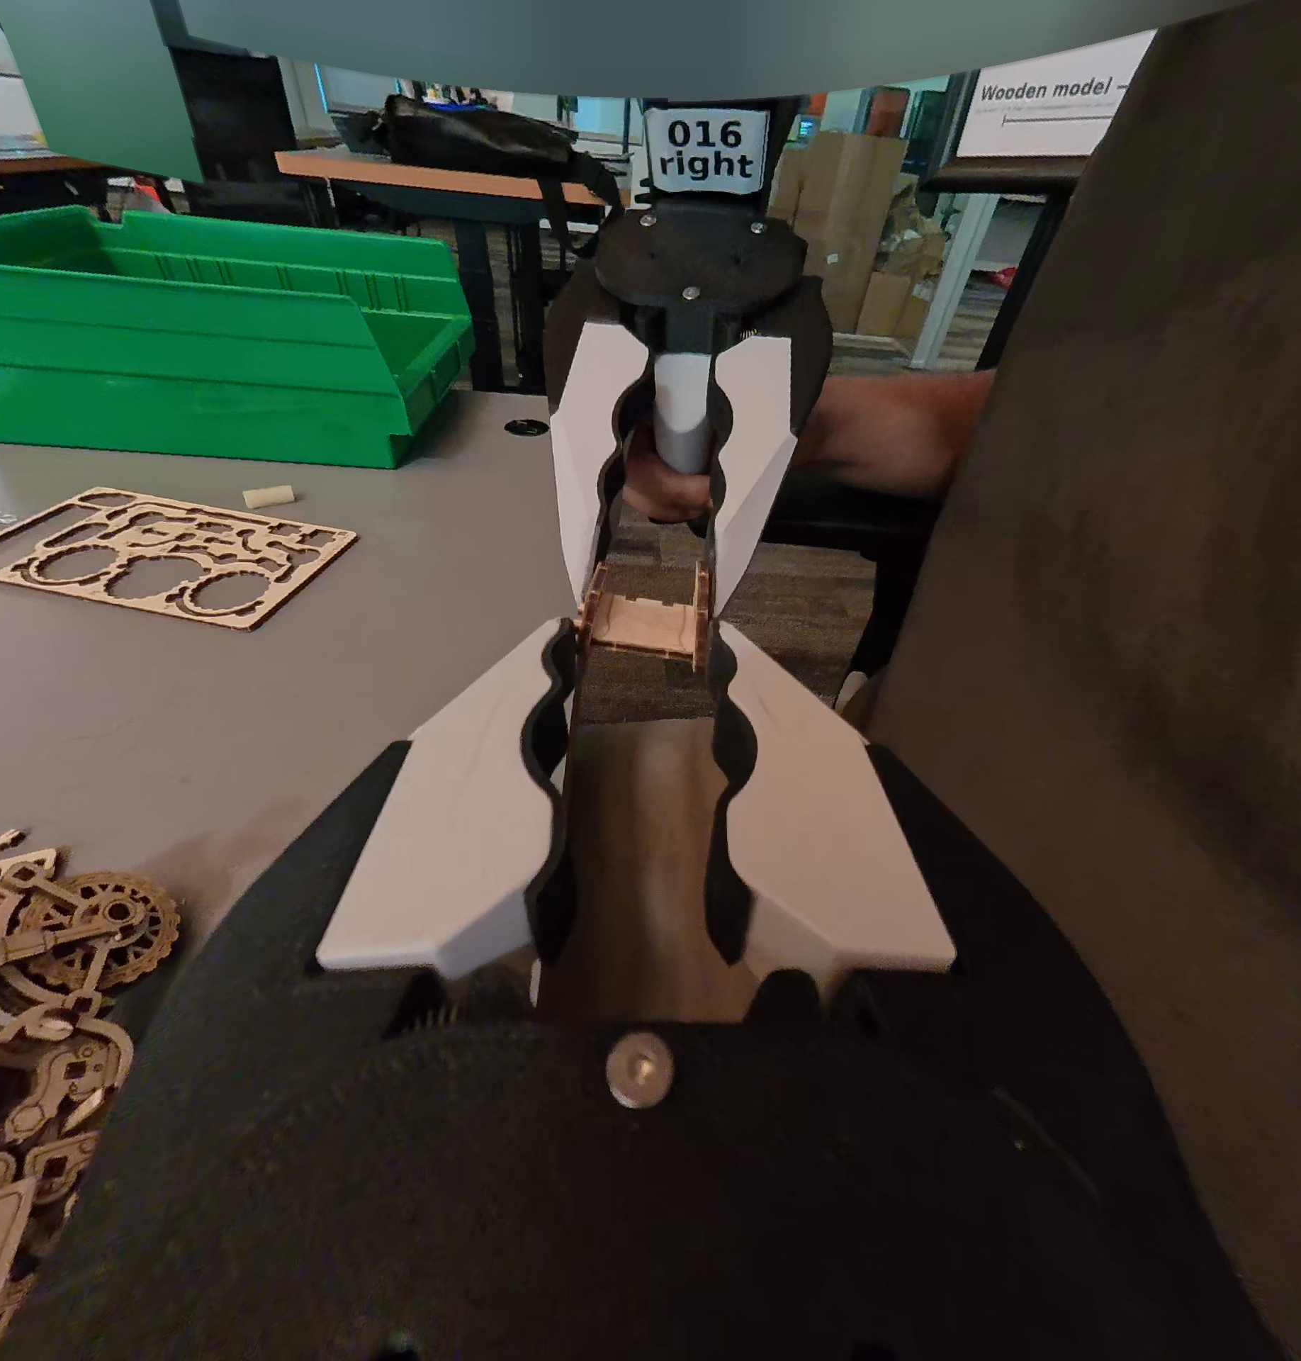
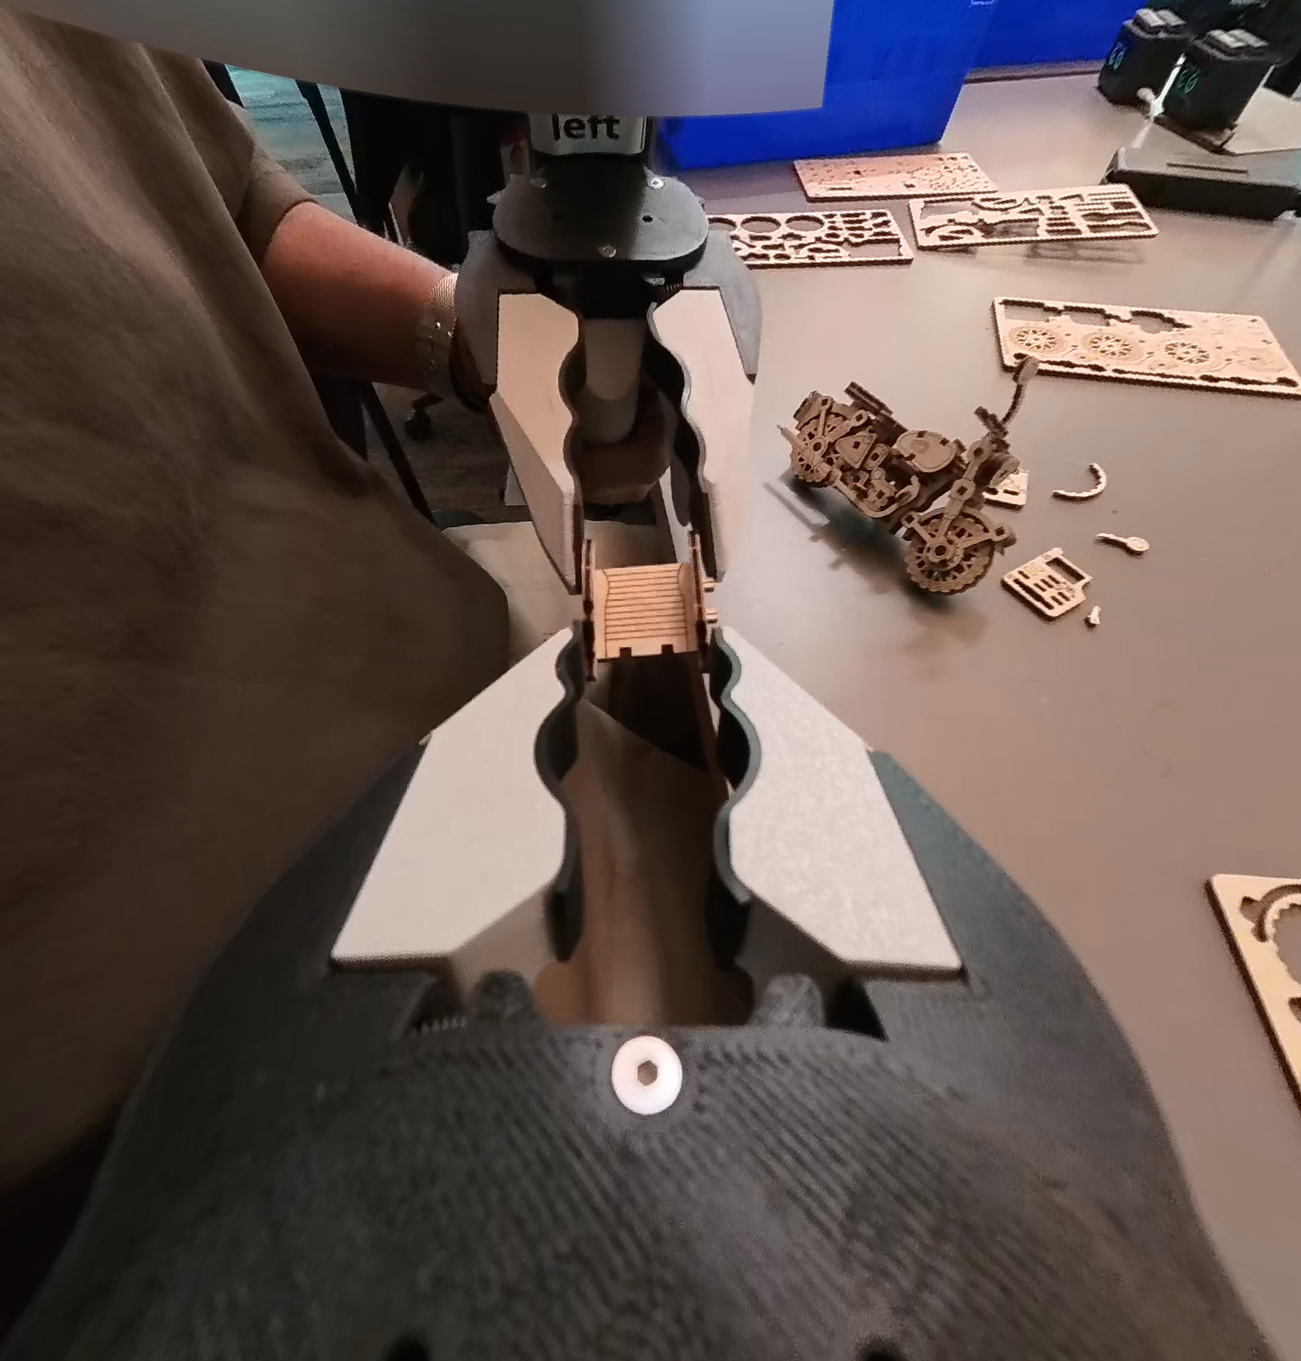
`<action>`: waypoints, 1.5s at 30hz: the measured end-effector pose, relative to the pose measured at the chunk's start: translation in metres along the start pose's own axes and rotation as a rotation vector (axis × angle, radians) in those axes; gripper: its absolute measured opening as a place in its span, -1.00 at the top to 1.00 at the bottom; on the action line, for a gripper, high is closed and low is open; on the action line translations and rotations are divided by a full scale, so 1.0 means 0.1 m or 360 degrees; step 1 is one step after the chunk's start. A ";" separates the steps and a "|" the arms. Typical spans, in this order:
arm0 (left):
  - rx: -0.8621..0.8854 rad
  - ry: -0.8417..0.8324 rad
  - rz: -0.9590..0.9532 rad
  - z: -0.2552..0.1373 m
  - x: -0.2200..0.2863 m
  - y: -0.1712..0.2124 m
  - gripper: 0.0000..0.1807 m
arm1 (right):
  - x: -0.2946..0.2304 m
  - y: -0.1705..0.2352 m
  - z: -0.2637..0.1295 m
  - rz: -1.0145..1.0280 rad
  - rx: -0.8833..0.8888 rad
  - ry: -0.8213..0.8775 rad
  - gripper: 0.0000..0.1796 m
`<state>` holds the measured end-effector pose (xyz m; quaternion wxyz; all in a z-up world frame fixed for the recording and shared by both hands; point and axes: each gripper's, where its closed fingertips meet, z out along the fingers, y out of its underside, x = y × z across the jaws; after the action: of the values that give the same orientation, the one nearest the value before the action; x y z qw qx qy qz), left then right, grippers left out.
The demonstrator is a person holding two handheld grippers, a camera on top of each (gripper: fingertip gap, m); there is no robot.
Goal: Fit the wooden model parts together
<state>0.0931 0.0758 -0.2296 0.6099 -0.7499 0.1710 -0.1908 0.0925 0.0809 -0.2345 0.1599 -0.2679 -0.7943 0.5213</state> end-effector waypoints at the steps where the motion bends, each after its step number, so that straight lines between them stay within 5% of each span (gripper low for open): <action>1: 0.0001 0.0005 -0.0001 0.00 0.00 0.00 0.63 | 0.00 0.00 0.00 0.0009 0.0005 -0.0005 0.63; 24: 0.0252 0.0051 -0.0490 -0.08 -0.21 -0.18 0.63 | 0.19 -0.12 -0.07 0.0169 0.0196 0.0102 0.44; 45: 0.0323 0.0135 -0.0735 -0.02 -0.22 -0.20 0.63 | 0.25 -0.23 -0.13 0.0801 0.0507 -0.0243 0.48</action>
<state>0.0735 0.0882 -0.2117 0.6145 -0.6954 0.0006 -0.3725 0.0734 0.0981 -0.2092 0.0057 -0.3879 -0.6209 0.6811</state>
